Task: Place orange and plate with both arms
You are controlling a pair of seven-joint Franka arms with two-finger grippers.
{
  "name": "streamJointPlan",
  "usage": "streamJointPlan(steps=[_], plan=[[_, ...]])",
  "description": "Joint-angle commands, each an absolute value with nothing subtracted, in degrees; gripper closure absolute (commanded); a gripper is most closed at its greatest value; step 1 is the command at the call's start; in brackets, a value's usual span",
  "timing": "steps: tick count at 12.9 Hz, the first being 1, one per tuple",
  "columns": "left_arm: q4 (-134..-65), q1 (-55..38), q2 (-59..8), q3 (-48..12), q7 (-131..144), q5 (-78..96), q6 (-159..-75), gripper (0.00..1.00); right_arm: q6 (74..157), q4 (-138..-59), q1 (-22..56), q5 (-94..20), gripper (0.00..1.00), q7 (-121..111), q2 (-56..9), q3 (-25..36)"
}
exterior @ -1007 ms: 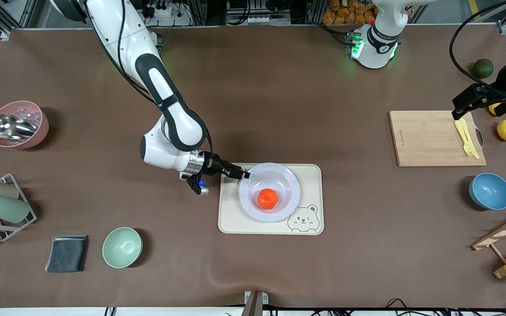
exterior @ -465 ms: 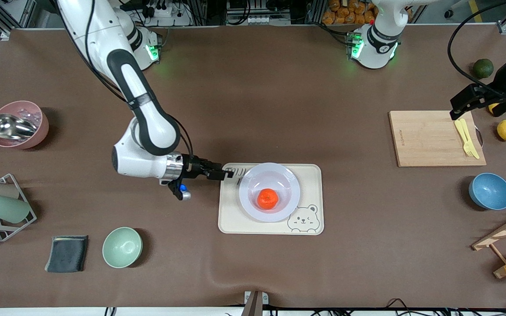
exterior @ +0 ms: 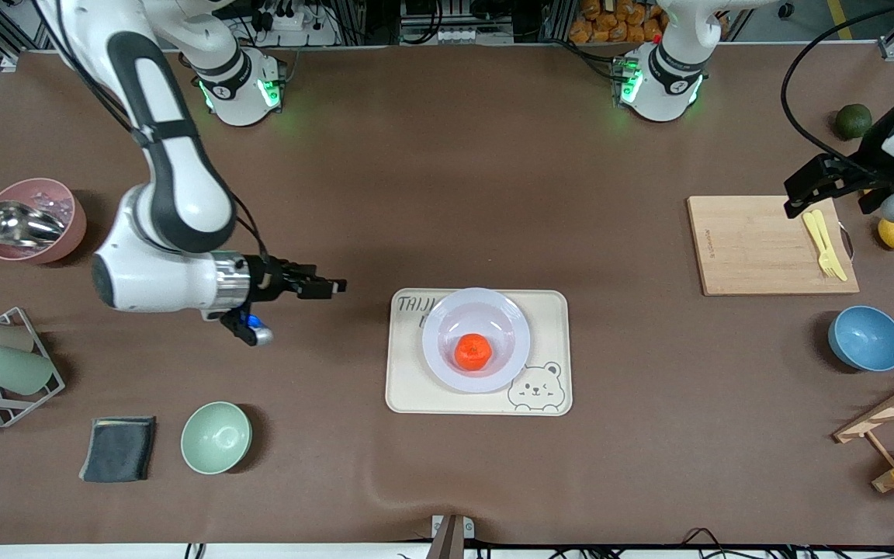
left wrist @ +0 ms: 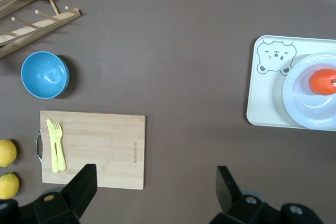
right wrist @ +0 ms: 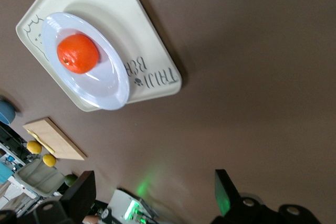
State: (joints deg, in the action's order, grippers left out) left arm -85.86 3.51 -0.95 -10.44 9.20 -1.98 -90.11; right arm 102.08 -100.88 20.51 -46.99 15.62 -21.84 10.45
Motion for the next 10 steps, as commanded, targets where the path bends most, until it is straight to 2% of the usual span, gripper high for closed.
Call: streamJointPlan(steps=[1, 4, 7, 10], plan=[[-85.5, 3.5, -0.7, -10.6, 8.5, -2.8, -90.4, 0.00, 95.0, -101.2, 19.4, -41.6, 0.00, 16.5, -18.5, 14.1], [-85.6, 3.5, -0.6, -10.6, 8.5, -2.6, -90.4, 0.00, 93.2, -101.3, 18.2, -36.4, 0.00, 16.3, -15.0, 18.2], [-85.6, 3.3, -0.6, -10.6, 8.9, -2.6, -90.4, 0.00, 91.1, -100.9, 14.2, -28.6, 0.00, 16.1, -11.3, 17.2], [-85.7, 3.5, -0.6, -10.6, 8.9, -2.5, -90.4, 0.00, 88.5, -100.9, 5.6, -19.4, 0.00, 12.2, -7.4, 9.8]])
